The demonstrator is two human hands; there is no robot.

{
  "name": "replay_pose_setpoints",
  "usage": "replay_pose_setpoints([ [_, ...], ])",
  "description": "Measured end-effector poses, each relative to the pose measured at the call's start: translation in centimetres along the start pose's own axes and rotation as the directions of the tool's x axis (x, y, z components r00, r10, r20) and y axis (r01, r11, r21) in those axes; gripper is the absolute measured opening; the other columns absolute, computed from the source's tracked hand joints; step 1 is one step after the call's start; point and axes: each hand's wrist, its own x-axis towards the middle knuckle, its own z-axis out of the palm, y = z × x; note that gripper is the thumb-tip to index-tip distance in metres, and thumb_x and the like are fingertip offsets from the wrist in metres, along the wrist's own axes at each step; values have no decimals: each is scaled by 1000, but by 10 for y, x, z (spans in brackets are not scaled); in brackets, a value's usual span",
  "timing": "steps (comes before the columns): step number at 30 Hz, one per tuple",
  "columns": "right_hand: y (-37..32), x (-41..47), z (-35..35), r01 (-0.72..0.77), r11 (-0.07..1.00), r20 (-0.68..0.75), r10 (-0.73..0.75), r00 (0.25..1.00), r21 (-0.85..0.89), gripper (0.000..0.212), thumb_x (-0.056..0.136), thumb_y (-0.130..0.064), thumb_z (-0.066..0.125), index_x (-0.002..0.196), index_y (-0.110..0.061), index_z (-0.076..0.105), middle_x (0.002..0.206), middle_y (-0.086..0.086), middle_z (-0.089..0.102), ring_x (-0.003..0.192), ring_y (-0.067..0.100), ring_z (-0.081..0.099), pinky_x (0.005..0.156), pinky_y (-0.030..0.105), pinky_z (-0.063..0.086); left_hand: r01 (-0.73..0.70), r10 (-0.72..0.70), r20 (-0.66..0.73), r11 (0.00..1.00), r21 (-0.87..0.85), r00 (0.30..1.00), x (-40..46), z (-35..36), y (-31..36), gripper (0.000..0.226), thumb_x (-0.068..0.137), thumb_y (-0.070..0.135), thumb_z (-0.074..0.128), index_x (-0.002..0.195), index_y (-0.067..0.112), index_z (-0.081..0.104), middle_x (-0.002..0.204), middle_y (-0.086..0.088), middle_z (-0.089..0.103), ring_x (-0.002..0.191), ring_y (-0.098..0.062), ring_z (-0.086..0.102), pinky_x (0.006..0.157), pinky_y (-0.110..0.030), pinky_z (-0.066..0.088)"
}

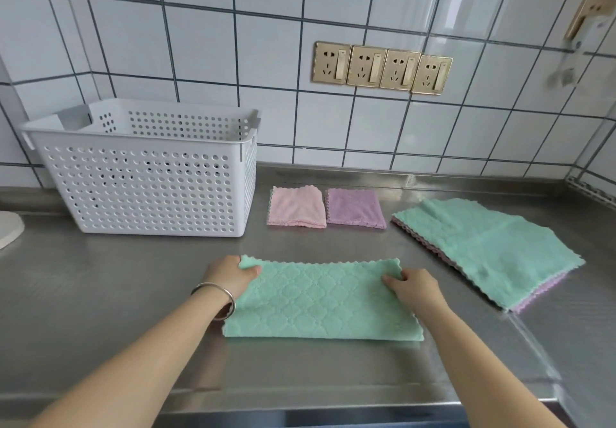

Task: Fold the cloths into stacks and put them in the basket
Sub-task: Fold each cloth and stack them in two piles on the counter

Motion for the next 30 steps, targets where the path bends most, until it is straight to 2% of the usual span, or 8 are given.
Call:
replay_pose_setpoints([
  [4, 1, 2, 8, -16, 999, -69, 13, 998, -39, 34, 88, -30, 58, 57, -19, 48, 63, 2, 53, 61, 19, 50, 46, 24, 31, -23, 25, -16, 994, 105, 1000, 0, 2, 3, 49, 87, 41, 57, 126, 11, 56, 126, -12, 61, 116, -29, 56, 94, -31, 43],
  [8, 0, 4, 11, -42, 997, -95, 36, 995, -59, 34, 87, -30, 59, 57, -18, 48, 64, 2, 53, 69, 25, 53, 48, 24, 32, -30, 35, -38, 992, 122, 999, 2, 4, 5, 54, 89, 38, 56, 135, 11, 47, 134, -12, 55, 122, -28, 52, 99, -30, 40],
  [10, -2, 4, 13, -52, 996, -100, 44, 994, -72, 33, 88, -32, 58, 58, -19, 49, 69, 4, 56, 73, 26, 54, 55, 26, 36, -33, 40, -47, 990, 139, 998, 2, 5, 7, 54, 90, 38, 55, 136, 12, 46, 135, -12, 54, 123, -28, 51, 99, -31, 40],
  [12, -3, 4, 14, -68, 995, -104, 60, 993, -75, 29, 88, -33, 58, 64, -18, 52, 76, 6, 59, 76, 27, 55, 62, 26, 39, -30, 39, -53, 987, 156, 998, 3, 6, 8, 52, 90, 39, 55, 134, 12, 47, 133, -12, 56, 121, -29, 53, 97, -31, 42],
  [15, -5, 5, 15, -77, 993, -102, 68, 992, -85, 20, 89, -34, 57, 79, -16, 58, 82, 8, 60, 77, 27, 55, 64, 27, 40, -17, 28, -55, 984, 179, 998, 3, 6, 7, 51, 90, 39, 54, 133, 13, 48, 131, -12, 57, 119, -29, 54, 96, -31, 43],
  [20, -8, 4, 15, -103, 989, -121, 90, 988, -103, 29, 90, -36, 55, 102, -12, 66, 90, 9, 63, 79, 27, 56, 65, 27, 41, 9, 5, -74, 982, 189, 997, 3, 8, 9, 51, 91, 41, 51, 133, 13, 48, 131, -11, 57, 119, -29, 53, 96, -34, 44],
  [27, -13, -3, 18, -115, 979, -147, 90, 985, -168, 30, 93, -38, 49, 109, -17, 63, 102, 8, 65, 83, 27, 55, 69, 28, 44, 36, -17, -80, 971, 237, 997, 7, 11, 11, 50, 92, 41, 49, 134, 15, 45, 132, -9, 55, 119, -28, 54, 95, -35, 45],
  [30, -15, -10, 19, -92, 974, -175, 55, 983, -209, 29, 92, -34, 48, 113, -15, 55, 110, 10, 63, 97, 31, 60, 73, 31, 44, 8, 29, -102, 939, 345, 994, 2, 10, 15, 49, 91, 44, 50, 130, 14, 46, 128, -8, 57, 114, -28, 57, 87, -35, 48],
])
